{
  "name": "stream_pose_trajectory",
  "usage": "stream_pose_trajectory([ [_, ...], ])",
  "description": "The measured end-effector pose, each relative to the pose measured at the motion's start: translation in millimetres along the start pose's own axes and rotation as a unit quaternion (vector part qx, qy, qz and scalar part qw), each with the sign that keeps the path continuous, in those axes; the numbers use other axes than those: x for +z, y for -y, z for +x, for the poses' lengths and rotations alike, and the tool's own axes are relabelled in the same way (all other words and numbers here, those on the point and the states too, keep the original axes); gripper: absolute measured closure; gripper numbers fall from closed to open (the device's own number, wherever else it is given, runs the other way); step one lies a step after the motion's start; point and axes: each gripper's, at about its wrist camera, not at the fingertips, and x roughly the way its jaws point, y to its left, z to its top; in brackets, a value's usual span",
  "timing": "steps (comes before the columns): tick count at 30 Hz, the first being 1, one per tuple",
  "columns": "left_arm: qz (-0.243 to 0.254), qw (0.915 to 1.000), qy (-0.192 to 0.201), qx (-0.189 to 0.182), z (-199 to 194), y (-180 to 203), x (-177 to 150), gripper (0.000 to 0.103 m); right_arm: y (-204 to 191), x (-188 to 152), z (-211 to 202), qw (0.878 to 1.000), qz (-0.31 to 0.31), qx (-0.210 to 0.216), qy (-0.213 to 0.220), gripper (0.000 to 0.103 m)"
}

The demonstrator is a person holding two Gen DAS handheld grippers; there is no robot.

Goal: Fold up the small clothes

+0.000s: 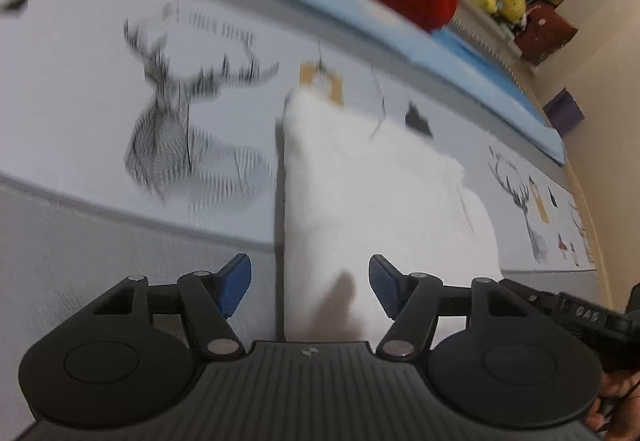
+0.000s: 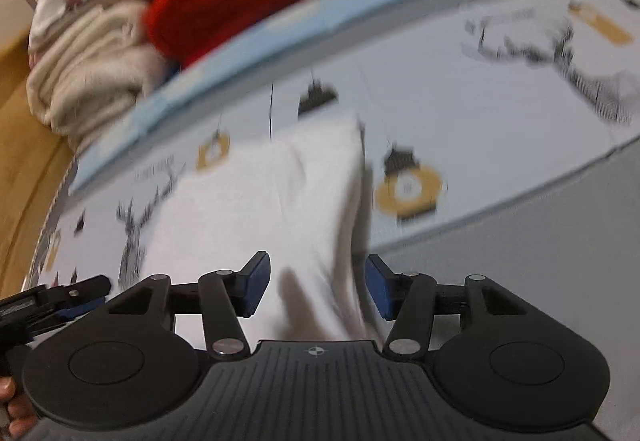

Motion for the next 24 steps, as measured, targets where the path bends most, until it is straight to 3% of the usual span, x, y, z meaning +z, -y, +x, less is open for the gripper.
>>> stream_pose_trajectory([
  [2, -0.007, 0.9997, -0.024, -0.008, 9.7, -1.0, -4.2, 0.04, -1.3, -3.9, 4.3, 1.0, -0.016, 0.0, -0.024, 0.05],
  [3, -0.006, 0.9992, -0.038, -0.009, 15.8, -1.3, -6.2, 0.049, -1.7, -5.9, 7.3, 0.999, -0.024, -0.007, -0.035, 0.052],
  [4, 0.001, 0.9987, -0.05, -0.007, 22.2, -0.2, -10.2, 0.055, 0.2, -8.0, 10.7, 0.999, -0.025, -0.015, -0.045, 0.06],
  [5, 0.011, 0.9987, -0.05, 0.005, 27.0, 1.4, -14.0, 0.061, 2.2, -9.5, 11.6, 0.998, -0.017, -0.01, -0.052, 0.069],
  [6, 0.022, 0.9988, -0.043, 0.013, 29.0, 2.0, -16.2, 0.065, 3.4, -9.9, 11.4, 0.998, -0.007, -0.001, -0.055, 0.071],
  [7, 0.027, 0.9988, -0.036, 0.016, 28.4, 3.2, -16.7, 0.067, 2.6, -12.5, 10.7, 0.999, -0.003, 0.002, -0.052, 0.081],
  [9, 0.03, 0.9989, -0.032, 0.018, 26.9, 3.8, -17.6, 0.067, 1.0, -14.0, 7.6, 0.999, -0.01, 0.009, -0.047, 0.088],
  [12, 0.049, 0.998, -0.035, 0.019, 21.8, 8.3, -16.1, 0.065, 3.1, -14.6, 3.0, 0.999, -0.006, 0.015, -0.046, 0.088],
  [15, 0.073, 0.9967, -0.023, 0.028, 11.9, 10.9, -16.3, 0.065, 5.8, -13.8, -1.0, 0.999, -0.008, 0.008, -0.046, 0.078],
  [18, 0.082, 0.9945, -0.047, 0.045, 13.6, 8.5, -25.0, 0.061, 9.2, -18.3, -2.1, 0.997, -0.036, -0.009, -0.062, 0.067],
  [22, 0.099, 0.9922, -0.033, 0.067, 1.6, 17.2, -31.8, 0.06, 21.4, -25.4, -3.6, 0.995, -0.022, -0.021, -0.091, 0.066],
  [24, 0.111, 0.9901, -0.014, 0.085, -9.5, 24.4, -35.6, 0.051, 23.0, -28.9, -9.1, 0.994, -0.031, -0.036, -0.094, 0.066],
])
